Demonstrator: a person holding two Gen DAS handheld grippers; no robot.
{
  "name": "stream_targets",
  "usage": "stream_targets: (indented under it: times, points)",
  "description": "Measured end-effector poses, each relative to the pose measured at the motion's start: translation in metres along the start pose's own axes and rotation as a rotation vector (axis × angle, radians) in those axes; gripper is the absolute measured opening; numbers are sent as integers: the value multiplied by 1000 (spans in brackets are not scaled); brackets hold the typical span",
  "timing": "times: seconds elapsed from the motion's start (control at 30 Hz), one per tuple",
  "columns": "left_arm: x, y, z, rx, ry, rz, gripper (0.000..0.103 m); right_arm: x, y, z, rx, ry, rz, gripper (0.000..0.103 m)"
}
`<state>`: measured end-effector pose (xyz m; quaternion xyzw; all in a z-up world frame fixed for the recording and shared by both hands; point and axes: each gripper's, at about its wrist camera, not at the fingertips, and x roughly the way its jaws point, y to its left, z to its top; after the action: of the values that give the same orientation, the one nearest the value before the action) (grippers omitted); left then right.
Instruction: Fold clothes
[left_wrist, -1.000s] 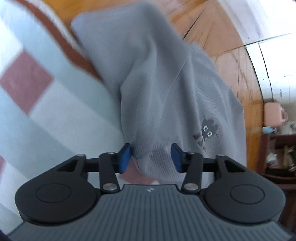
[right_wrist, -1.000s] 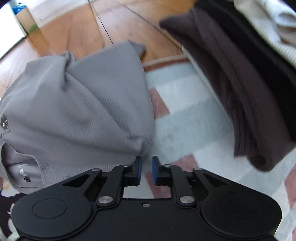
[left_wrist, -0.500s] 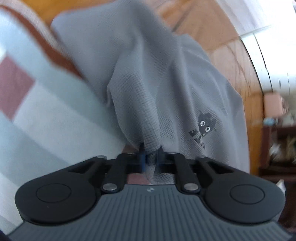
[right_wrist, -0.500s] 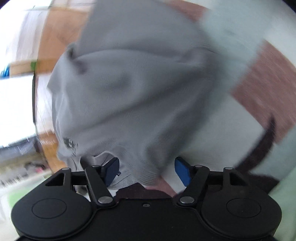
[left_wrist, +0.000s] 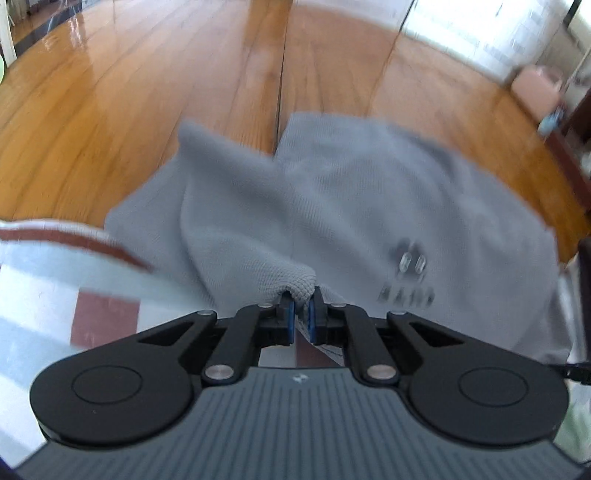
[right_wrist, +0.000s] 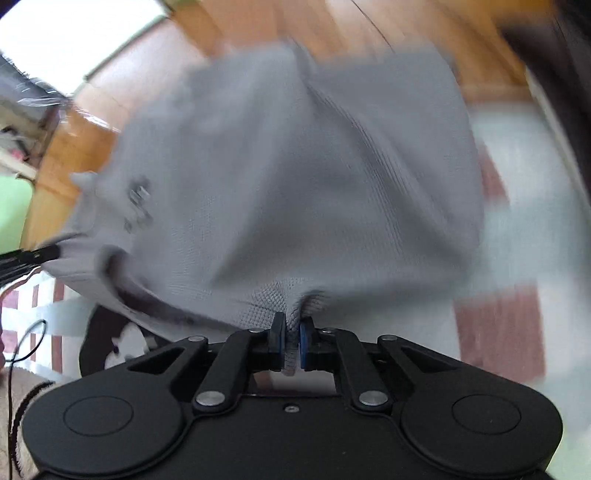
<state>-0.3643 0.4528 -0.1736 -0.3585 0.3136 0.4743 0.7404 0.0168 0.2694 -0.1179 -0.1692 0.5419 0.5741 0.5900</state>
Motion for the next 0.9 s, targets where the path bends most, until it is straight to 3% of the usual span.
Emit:
stream_targets:
  times: [0.1, 0.17, 0.2, 0.27, 0.3, 0.4, 0.47, 0.53, 0.63, 0.77, 0.8, 0.83, 0.87, 0.9]
  points:
    - [-42, -4, 19, 35, -206, -36, 6, -30, 20, 27, -89, -180, 61, 8]
    - [-86, 4, 31, 52, -327, -116, 6, -76, 30, 47, -105, -347, 181, 8]
    - [-105, 10, 32, 56, -364, -145, 7, -98, 37, 52, -138, -407, 214, 8]
    - [-122, 21, 27, 78, -347, -163, 7, -115, 49, 50, -240, -429, 169, 9]
    - [-124, 27, 22, 91, -310, -165, 7, -106, 46, 47, -230, -369, 164, 9]
    - [-79, 45, -7, 148, -53, -121, 8, -72, 33, 34, -181, -168, 127, 9]
    - [-42, 57, -27, 166, 123, -95, 9, -35, 30, 6, -192, -32, 24, 9]
    - [-20, 73, -40, 110, 239, -109, 9, 0, 30, -14, -213, 86, -44, 9]
    - [-30, 89, -26, 48, 197, -143, 13, 16, 39, -16, -229, 207, -64, 9]
    - [-48, 69, -9, 74, 115, -143, 19, 7, 67, 3, -376, 216, -141, 10]
    - [-54, 67, -7, 74, 99, -135, 27, 6, 72, 5, -404, 219, -164, 19]
    - [-62, 66, -6, 74, 70, -121, 39, 8, 68, 2, -417, 253, -193, 41]
    - [-77, 67, -8, 74, -2, -86, 47, 14, 69, 7, -429, 295, -226, 49]
    - [-89, 66, -11, 74, -42, -62, 60, 18, 69, 11, -439, 331, -256, 51]
